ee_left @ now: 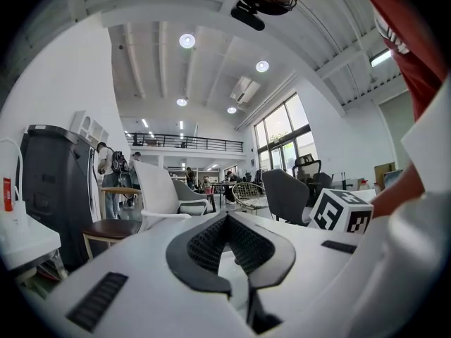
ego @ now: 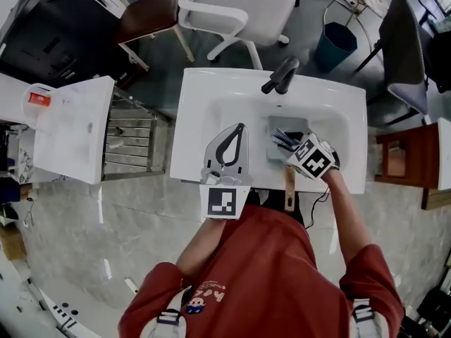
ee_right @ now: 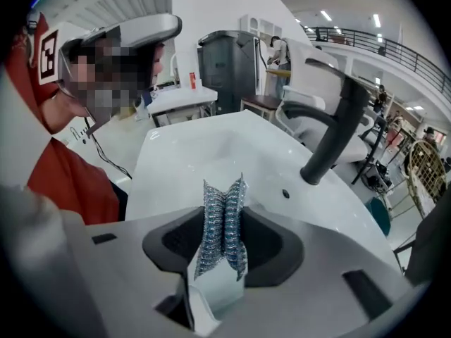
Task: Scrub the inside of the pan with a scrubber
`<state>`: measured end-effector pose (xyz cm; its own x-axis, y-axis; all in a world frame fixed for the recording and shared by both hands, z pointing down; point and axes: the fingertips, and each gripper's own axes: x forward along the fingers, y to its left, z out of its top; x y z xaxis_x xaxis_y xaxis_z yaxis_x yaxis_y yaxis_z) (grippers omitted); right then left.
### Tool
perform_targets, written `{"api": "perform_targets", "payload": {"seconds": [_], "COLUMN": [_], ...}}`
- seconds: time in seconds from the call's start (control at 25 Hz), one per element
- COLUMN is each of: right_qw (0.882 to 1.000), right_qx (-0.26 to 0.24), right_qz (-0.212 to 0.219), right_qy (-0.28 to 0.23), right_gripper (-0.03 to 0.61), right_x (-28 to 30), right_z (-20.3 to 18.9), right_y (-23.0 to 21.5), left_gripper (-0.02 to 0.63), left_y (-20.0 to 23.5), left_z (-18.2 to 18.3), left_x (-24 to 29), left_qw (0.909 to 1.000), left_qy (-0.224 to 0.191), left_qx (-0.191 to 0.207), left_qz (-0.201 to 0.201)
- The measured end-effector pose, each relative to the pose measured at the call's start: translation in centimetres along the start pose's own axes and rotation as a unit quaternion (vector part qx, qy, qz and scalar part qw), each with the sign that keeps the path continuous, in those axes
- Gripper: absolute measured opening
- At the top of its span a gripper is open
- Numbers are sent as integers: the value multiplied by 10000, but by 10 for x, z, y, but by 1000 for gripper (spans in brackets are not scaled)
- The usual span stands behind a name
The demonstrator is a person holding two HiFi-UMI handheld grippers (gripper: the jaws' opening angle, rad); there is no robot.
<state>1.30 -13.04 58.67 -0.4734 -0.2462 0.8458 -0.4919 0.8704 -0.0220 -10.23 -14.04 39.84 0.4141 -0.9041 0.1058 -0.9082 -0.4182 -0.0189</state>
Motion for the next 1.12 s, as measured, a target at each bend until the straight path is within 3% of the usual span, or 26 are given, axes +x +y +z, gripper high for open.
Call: {"api": "perform_targets", "payload": {"seconds": [0.4, 0.64, 1.12], "right_qw": [9862, 9588, 9536], "right_qx": [-921, -1516, -1288], "right_qz": [797, 1707, 2151], "right_qy": [1124, 1689, 1667], "right_gripper": [161, 166, 156], "right_x": [32, 43, 48], "right_z": [-26, -39, -41], "right_y": [4, 23, 25], "left_gripper": [11, 11, 11], "left_y": [0, 2, -5], "left_z": [-10, -11, -19], "left_x": [-5, -5, -5], "left_qw": [9999, 9998, 9996], "left_qy": [80, 107, 250], "left_qx": [-117, -139, -149], "left_qz": [-27, 2, 1]}}
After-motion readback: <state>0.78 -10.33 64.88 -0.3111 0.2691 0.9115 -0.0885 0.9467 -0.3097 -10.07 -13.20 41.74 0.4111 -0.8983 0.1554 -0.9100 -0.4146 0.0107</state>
